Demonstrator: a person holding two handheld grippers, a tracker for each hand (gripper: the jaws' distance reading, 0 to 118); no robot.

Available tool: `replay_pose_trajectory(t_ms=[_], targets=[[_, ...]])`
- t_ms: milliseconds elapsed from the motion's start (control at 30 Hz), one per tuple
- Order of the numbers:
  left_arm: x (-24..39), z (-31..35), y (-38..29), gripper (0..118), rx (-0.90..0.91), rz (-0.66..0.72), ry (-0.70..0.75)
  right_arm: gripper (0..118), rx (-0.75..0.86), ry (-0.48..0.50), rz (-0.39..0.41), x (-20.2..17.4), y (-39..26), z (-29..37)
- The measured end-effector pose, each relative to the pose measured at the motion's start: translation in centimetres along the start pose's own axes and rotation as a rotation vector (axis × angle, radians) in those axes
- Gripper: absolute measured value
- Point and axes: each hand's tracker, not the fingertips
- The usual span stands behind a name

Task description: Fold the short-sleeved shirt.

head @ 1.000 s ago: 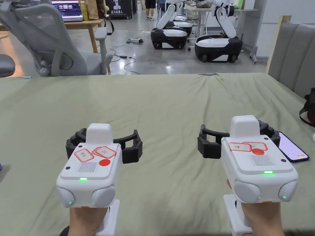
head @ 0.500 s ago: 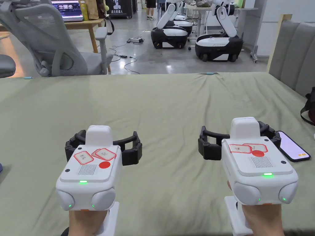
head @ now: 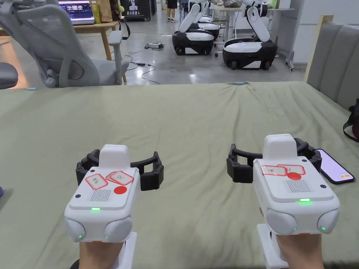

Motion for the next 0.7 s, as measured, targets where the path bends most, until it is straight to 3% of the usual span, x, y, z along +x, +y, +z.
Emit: replay_pose_trajectory(t_ms=[700], targets=[[0.15, 0.47, -0.01, 118, -0.009, -0.008, 0.012, 118, -0.009, -0.010, 0.005, -0.07, 0.04, 0.31]])
